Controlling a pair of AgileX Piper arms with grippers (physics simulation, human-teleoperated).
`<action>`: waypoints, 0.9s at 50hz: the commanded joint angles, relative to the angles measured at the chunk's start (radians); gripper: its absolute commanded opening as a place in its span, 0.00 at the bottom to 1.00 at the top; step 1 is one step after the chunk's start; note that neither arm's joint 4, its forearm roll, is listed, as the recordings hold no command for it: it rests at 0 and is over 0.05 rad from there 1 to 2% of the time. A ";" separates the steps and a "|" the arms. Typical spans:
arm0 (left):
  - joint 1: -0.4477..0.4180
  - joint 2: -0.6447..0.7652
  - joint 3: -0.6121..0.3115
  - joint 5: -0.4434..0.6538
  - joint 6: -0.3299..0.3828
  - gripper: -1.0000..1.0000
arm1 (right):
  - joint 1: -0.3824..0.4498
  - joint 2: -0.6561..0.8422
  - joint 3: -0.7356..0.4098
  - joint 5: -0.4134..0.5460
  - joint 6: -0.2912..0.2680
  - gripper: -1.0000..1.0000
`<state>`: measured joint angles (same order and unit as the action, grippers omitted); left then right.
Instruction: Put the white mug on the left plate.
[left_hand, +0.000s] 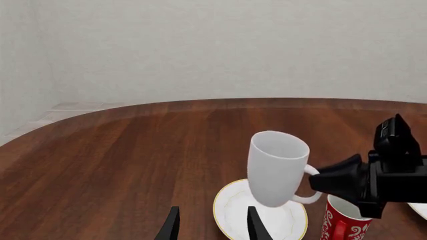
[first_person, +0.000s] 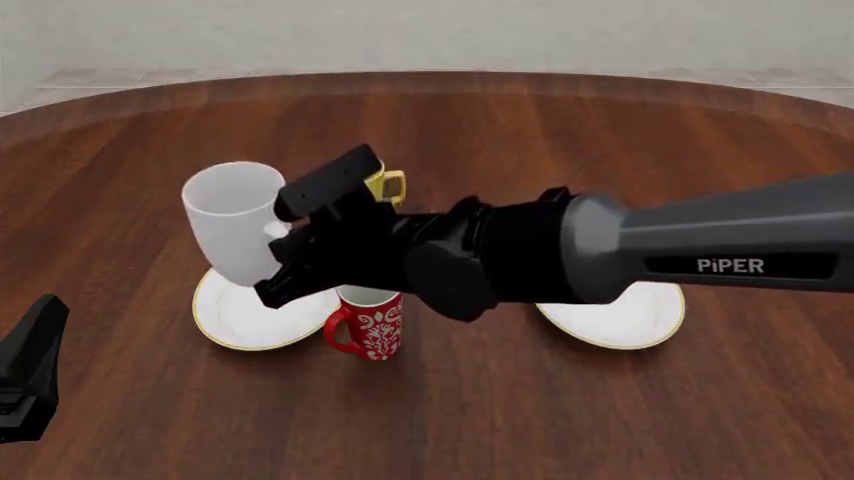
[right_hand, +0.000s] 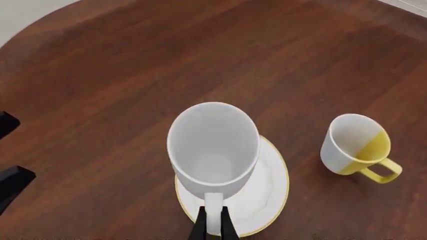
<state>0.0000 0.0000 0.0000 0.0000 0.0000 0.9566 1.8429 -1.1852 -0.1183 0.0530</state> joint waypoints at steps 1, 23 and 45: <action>0.000 0.000 0.000 0.000 0.000 1.00 | -0.002 0.003 0.004 -0.011 0.012 0.00; 0.000 0.000 0.000 0.000 0.000 1.00 | -0.008 0.006 0.011 -0.011 0.014 0.00; 0.000 0.000 0.000 0.000 0.000 1.00 | -0.007 0.009 0.022 -0.022 0.026 0.00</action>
<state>0.0000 0.0000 0.0000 0.0000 0.0000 0.9503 1.8532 -1.1629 -0.1365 0.0708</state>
